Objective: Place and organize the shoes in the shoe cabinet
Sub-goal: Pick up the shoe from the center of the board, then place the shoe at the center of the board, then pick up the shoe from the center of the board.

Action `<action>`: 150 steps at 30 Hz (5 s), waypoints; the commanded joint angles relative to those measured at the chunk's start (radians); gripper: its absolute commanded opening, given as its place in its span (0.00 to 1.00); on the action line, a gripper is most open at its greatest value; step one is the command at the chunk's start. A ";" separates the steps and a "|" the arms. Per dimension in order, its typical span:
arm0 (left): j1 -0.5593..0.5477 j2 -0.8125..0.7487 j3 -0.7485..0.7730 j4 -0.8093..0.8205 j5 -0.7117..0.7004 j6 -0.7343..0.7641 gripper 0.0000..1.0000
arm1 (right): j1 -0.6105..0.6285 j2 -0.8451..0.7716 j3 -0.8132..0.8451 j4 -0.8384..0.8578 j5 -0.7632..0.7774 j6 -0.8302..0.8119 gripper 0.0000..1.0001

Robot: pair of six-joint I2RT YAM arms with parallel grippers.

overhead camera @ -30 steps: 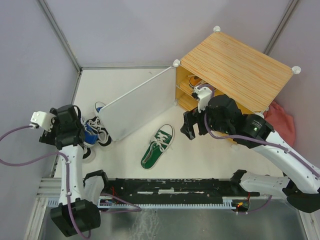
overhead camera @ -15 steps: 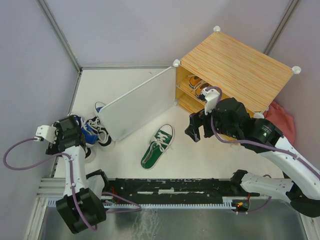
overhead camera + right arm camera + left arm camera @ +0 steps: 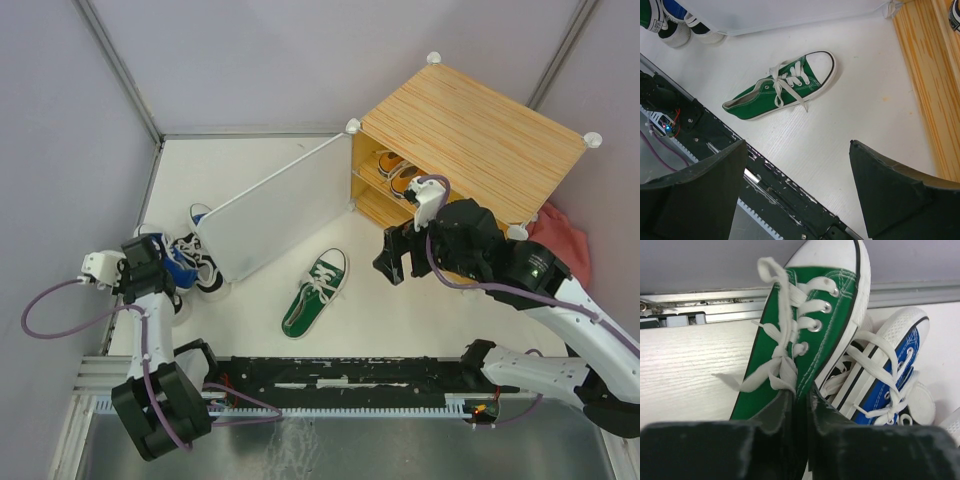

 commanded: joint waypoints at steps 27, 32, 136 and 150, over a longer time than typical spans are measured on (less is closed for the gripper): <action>-0.014 -0.025 0.790 0.046 0.937 0.425 0.03 | 0.003 0.001 0.075 0.004 0.134 -0.006 0.88; -0.067 0.040 0.975 0.086 1.023 0.352 0.03 | 0.003 0.073 0.238 -0.055 0.181 -0.050 0.88; -1.827 -0.012 0.608 0.278 -0.435 1.015 0.99 | 0.003 0.001 0.253 -0.112 0.550 -0.145 0.99; -1.024 0.403 1.149 0.117 0.179 0.844 0.99 | 0.003 0.114 0.336 -0.101 0.419 -0.149 0.99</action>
